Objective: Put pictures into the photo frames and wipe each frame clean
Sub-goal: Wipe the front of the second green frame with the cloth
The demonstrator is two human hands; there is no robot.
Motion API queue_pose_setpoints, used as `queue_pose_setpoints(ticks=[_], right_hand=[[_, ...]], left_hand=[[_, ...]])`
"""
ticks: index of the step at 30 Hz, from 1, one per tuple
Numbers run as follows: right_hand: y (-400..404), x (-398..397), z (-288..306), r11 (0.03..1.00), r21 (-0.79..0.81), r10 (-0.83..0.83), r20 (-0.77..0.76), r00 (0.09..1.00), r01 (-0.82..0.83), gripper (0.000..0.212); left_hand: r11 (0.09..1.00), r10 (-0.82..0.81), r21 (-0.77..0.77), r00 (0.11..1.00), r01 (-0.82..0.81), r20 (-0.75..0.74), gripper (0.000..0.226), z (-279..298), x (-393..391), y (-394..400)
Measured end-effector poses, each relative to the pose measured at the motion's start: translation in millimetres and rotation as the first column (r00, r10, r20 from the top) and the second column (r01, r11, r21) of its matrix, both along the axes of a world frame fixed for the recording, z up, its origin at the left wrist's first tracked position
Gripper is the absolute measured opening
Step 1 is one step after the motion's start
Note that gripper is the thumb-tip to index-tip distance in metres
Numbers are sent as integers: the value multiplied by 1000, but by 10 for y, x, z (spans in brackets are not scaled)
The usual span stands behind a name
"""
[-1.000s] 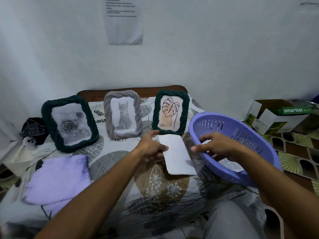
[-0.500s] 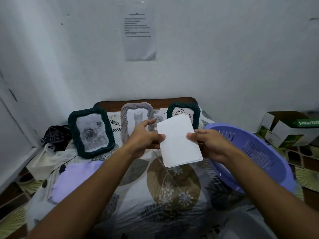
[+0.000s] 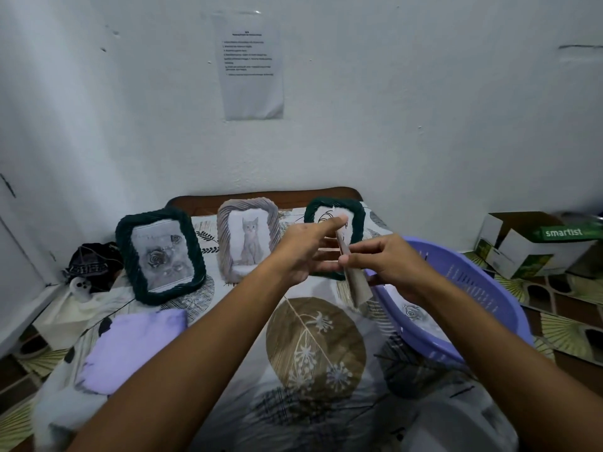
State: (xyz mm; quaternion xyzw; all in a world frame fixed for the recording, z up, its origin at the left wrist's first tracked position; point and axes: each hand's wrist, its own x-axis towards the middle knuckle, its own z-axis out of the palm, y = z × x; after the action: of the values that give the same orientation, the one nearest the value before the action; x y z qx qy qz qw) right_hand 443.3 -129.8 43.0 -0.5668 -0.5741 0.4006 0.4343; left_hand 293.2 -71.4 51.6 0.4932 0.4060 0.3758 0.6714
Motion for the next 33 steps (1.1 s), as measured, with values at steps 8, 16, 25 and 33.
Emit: queue_pose_setpoints(ticks=[8,16,25,33], right_hand=[[-27,-3,-8,999,25,-38,40,998,37,34],[153,480,-168,948,-126,-311,-176,934,291,27],[66,1354,-214,844,-312,-468,-27,884,437,21],[195,1574,-523,801,-423,-321,294,900,423,12]], left_hand=[[996,80,38,997,-81,3,12,-63,34,60],[998,46,-55,992,-39,118,10,-65,250,104],[1000,11,3,976,-11,-216,7,-520,687,55],[981,-84,-186,989,59,-125,10,-815,825,-28]])
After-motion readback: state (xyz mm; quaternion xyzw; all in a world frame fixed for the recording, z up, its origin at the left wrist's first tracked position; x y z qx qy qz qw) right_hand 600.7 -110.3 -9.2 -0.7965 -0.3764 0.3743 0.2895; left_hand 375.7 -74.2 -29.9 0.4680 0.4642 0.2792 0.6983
